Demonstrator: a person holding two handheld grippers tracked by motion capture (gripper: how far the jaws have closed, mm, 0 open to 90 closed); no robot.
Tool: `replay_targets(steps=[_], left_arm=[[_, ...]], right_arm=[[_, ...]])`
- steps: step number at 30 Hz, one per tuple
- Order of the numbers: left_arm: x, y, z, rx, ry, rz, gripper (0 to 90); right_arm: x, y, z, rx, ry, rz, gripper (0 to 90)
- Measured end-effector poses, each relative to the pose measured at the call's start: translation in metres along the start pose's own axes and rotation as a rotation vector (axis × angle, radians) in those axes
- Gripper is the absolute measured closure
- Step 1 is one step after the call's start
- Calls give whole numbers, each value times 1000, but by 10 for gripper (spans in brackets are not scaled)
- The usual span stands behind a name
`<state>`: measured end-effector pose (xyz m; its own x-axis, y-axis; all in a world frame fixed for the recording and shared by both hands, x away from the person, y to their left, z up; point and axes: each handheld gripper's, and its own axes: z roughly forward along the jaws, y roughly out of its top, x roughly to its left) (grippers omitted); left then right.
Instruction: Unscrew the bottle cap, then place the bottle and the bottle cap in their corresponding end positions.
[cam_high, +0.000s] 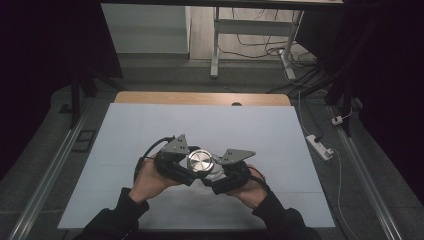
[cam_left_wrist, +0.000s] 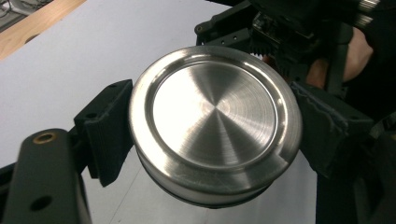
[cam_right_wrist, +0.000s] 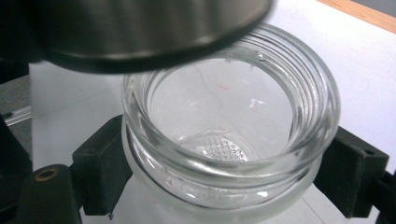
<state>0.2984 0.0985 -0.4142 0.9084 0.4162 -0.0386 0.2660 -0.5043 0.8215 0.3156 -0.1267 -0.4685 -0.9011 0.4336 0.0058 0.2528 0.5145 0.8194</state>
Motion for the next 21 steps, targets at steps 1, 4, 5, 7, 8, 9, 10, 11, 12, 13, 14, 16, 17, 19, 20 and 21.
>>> replay_targets(steps=[1, 4, 5, 7, 8, 9, 10, 11, 12, 13, 14, 16, 17, 19, 20, 21], left_arm=[[0, 0, 0, 0, -2, -1, 194], [0, -1, -1, 2, -4, -4, 194], [0, -2, -1, 5, -4, -1, 194], [-1, -2, -1, 5, -5, -1, 194], [-1, -3, -1, 5, -6, -1, 194], [-2, -3, -1, 4, -6, 0, 194], [-2, -3, -1, 3, -6, 1, 194], [-2, -3, -1, 2, -7, -2, 194], [-2, -4, -1, 5, -8, 3, 194], [-3, -4, -1, 3, -8, 2, 194], [-3, -5, -1, 4, -6, 4, 193], [-4, -6, -2, 5, -6, 5, 194], [-5, -7, -2, 7, -6, 9, 194], [-6, -9, -2, 6, -4, 8, 194], [-7, -10, -2, 8, -4, 11, 194], [-7, -10, -2, 6, -6, 7, 194]], right_arm=[[-1, 0, 0, 1, -3, 4, 153], [-5, -1, -1, 0, -15, 10, 152], [-6, -1, -2, -1, -18, 12, 152], [-9, -1, -3, -2, -25, 15, 153], [-10, -1, -3, -3, -29, 16, 153], [-11, -1, -3, -3, -31, 17, 153], [-12, -1, -4, -3, -34, 21, 153], [-13, -1, -4, -3, -36, 25, 153], [-14, -1, -4, -4, -39, 24, 152], [-15, -1, -4, -5, -41, 26, 152], [-16, -1, -4, -5, -44, 29, 152], [-17, -1, -5, -7, -49, 32, 152], [-18, -1, -5, -7, -50, 32, 153], [-20, -1, -5, -8, -55, 31, 152], [-20, 0, -5, -9, -56, 34, 152], [-21, 0, -5, -11, -58, 36, 152]])
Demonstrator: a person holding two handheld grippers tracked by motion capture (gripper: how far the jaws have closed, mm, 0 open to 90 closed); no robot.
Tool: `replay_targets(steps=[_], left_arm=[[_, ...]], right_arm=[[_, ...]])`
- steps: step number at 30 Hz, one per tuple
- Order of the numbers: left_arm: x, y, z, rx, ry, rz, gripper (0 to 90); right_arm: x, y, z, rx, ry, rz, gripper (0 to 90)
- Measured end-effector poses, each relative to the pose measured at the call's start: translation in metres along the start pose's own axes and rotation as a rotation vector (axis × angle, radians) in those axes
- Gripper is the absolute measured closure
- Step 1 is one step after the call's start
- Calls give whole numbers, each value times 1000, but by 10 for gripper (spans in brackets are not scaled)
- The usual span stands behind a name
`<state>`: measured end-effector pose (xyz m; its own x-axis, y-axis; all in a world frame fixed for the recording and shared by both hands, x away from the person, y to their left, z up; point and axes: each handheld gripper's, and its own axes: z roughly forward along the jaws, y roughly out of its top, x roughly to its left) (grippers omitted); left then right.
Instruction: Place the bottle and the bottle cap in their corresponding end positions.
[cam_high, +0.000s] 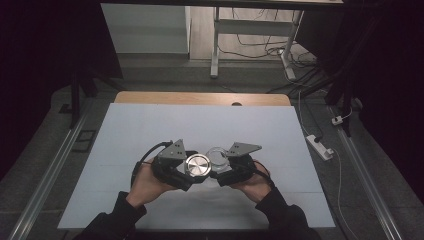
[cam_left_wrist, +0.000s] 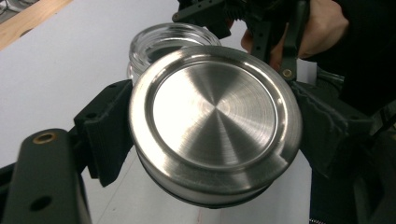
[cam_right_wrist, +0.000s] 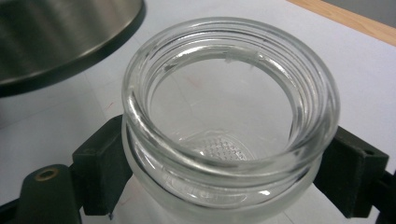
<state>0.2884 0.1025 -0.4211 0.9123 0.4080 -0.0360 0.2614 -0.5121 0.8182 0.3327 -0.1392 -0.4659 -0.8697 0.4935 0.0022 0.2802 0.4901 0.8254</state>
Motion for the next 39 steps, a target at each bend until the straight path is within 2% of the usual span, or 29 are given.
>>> replay_targets(steps=[9, 10, 18, 29, 32, 39], left_arm=[[-5, -10, 0, -1, -2, -13, 193], [-5, -11, 0, 6, -4, -2, 194], [-10, -22, 4, 15, -10, 0, 194], [-18, -36, 17, 16, -3, -4, 194], [-20, -42, 22, 30, 5, 7, 193], [-21, -52, 34, 34, 18, -11, 194]], right_arm=[[-2, 3, 2, -4, -6, -2, 152], [-3, 3, 2, -4, -8, -2, 152], [-6, 6, 4, -6, -20, 4, 152], [-14, 13, 13, -6, -35, 10, 152], [-16, 15, 17, -4, -41, 11, 152], [-22, 20, 26, -6, -57, 17, 153]])
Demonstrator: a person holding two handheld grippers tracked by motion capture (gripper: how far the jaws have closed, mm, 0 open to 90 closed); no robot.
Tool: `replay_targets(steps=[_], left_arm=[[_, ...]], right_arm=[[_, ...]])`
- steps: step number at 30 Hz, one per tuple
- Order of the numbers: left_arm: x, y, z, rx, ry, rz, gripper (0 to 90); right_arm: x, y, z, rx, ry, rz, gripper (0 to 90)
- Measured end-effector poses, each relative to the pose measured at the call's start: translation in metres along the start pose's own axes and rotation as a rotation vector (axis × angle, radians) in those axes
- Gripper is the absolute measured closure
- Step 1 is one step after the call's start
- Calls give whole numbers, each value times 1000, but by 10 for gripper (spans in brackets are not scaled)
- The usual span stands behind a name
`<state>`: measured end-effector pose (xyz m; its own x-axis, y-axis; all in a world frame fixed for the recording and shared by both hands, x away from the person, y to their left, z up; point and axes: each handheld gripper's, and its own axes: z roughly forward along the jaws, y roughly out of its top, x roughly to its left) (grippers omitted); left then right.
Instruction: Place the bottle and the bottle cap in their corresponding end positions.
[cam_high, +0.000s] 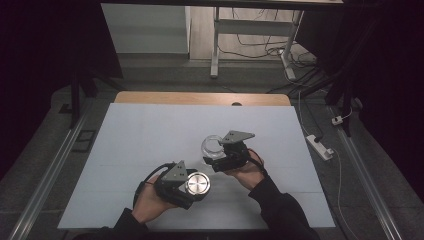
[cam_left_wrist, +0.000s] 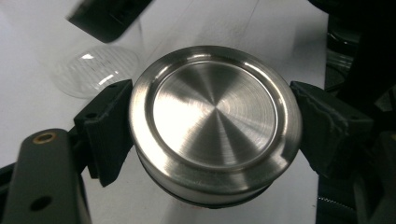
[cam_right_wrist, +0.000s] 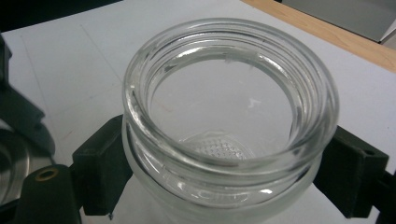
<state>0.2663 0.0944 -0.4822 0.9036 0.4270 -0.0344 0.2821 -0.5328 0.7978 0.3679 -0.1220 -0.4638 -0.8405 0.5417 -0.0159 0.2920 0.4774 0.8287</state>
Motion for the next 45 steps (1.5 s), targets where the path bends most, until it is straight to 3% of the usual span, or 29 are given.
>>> replay_targets(steps=[12, 22, 45], left_arm=[[6, -10, 19, 18, 23, -16, 193], [9, -18, 35, 40, 13, -14, 193], [12, -27, 59, 105, 24, -20, 193]], right_arm=[[-14, 5, 19, -3, -31, 15, 152], [-21, 9, 34, -3, -46, 18, 153], [-19, 7, 67, 36, -56, 1, 152]])
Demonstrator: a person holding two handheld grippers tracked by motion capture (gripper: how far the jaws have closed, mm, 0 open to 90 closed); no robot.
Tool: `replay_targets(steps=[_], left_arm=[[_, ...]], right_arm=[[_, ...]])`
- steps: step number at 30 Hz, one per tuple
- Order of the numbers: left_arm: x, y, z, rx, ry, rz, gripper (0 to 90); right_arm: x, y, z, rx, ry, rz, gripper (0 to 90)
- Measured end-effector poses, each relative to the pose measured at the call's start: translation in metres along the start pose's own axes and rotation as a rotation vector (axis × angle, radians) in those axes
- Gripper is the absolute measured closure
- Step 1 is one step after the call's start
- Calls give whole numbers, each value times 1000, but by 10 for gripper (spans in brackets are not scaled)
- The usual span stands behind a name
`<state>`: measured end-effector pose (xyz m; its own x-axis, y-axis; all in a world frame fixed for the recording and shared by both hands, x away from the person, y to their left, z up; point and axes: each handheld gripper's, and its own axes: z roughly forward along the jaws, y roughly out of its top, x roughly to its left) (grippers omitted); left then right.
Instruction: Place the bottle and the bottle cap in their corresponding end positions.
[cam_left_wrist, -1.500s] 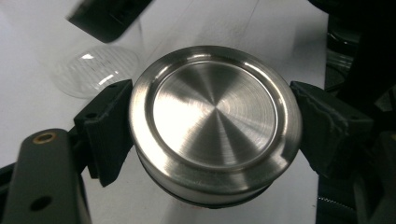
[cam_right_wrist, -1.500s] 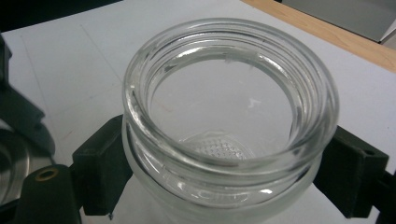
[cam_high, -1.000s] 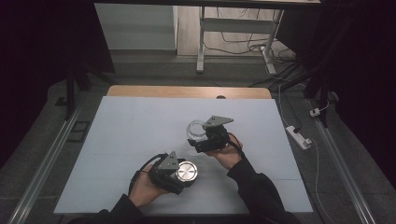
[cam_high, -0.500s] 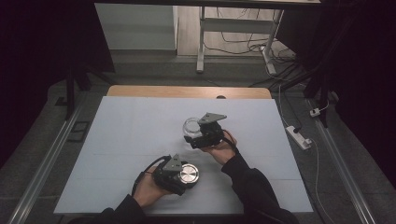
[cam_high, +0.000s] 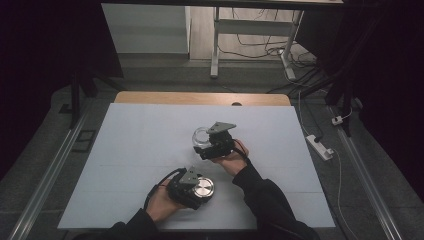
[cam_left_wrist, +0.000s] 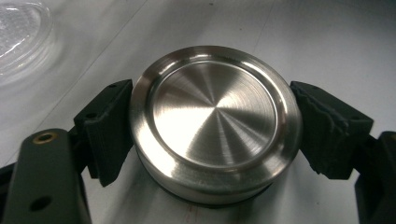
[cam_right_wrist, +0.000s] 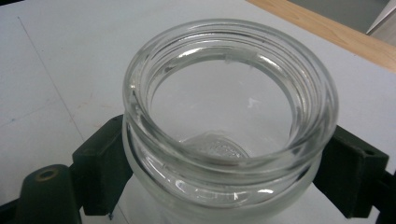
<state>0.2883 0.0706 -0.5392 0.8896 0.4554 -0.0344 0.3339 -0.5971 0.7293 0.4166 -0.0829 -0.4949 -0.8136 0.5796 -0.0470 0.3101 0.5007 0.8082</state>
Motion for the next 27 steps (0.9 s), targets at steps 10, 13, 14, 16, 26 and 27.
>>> replay_targets(steps=[10, 13, 14, 16, 26, 27], left_arm=[[1, 0, 3, 22, 11, -7, 192], [2, 0, 4, 35, 10, -9, 191], [2, 0, 5, 39, 5, -14, 191], [3, 1, 5, 54, 1, -10, 190], [3, 1, 6, 70, 2, -3, 180], [3, 1, 6, 71, -1, 0, 176]], right_arm=[[2, -5, 6, 17, 0, -9, 152], [1, -5, 6, 15, 4, -1, 151], [1, -6, 6, 15, 6, 2, 151], [0, -6, 6, 13, 9, 2, 150], [-1, -5, 6, 22, 22, 12, 147], [-1, -5, 6, 23, 23, 13, 146]])
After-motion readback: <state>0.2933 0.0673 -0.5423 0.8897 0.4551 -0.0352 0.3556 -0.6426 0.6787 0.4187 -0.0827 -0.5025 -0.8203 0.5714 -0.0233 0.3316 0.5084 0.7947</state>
